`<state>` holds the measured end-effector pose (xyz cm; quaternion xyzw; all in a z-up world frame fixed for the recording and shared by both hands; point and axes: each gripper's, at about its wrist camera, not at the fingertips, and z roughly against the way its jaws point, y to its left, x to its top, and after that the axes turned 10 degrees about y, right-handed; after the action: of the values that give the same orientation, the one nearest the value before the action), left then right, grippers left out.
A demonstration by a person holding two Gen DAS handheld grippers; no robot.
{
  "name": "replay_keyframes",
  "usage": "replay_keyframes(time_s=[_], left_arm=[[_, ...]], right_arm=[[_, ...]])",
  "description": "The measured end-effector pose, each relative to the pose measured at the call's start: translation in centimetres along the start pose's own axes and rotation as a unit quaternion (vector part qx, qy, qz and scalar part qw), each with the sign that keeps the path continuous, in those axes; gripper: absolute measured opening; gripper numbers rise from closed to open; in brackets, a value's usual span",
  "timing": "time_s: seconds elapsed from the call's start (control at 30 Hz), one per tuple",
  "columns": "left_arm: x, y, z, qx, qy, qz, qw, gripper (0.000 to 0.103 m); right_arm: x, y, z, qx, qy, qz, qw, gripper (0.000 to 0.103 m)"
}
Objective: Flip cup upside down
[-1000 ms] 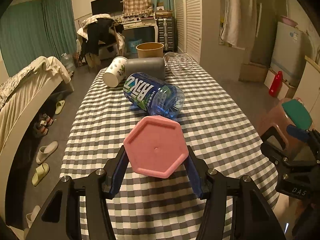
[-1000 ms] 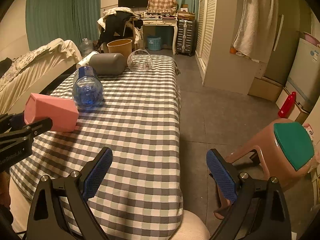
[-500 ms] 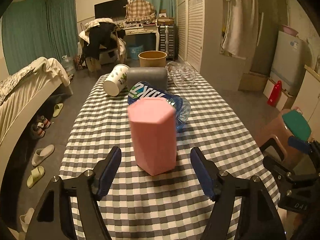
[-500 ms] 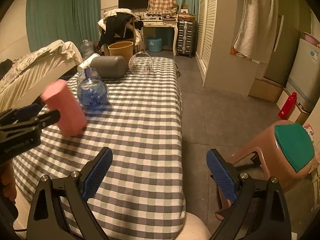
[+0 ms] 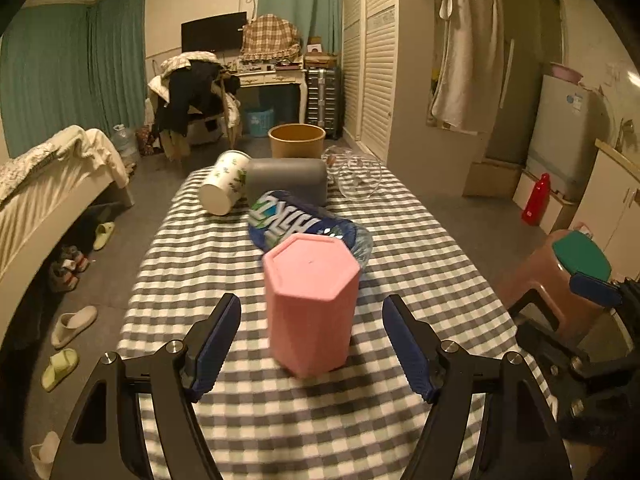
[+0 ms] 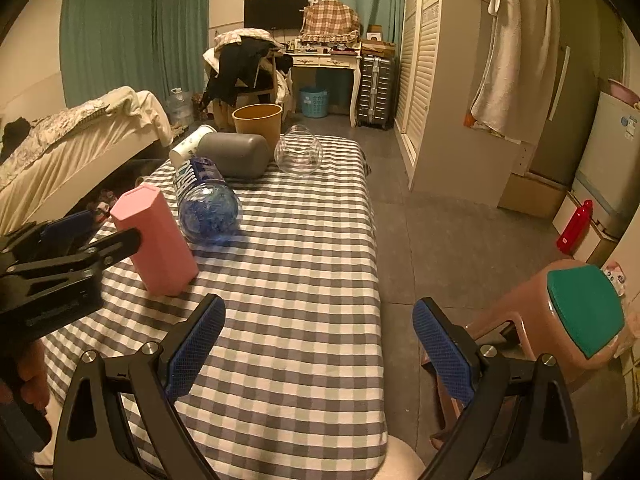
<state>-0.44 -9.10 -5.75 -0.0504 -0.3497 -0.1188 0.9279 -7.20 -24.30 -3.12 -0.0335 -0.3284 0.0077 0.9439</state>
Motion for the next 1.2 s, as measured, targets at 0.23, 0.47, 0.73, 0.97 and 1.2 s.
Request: replay_keyframes(time_s=[0.23,0.47,0.73,0.97,1.2], left_arm=[[1.2,0.2,-2.6,-0.003,-0.005,-0.001,1.0,0.059],[0.9,0.3,-2.9,-0.018,-0.009,0.007,0.9998,0.059],[0.8,1.2,-1.0,-0.003,-0.03,0.021,0.9993,0.09],[0.7,2.8,3.5,0.008,-0.062,0.036,0.9974,0.097],[-1.4,3.7,7.5,0.043,-0.088,0.039,0.9944,0.103]], right_arm=[[0.2,0.4,-0.2,-0.013,0.005,0.01,1.0,0.095],[0.9,0.4,-0.6,-0.017,0.008,0.007,1.0,0.095],[1.3,1.5,0.7,-0.01,-0.012,0.019,1.0,0.095],[1.2,2.2,3.5,0.003,-0.055,0.021,0.998,0.095],[0.4,3.0,5.6,0.008,-0.083,0.021,0.996,0.095]])
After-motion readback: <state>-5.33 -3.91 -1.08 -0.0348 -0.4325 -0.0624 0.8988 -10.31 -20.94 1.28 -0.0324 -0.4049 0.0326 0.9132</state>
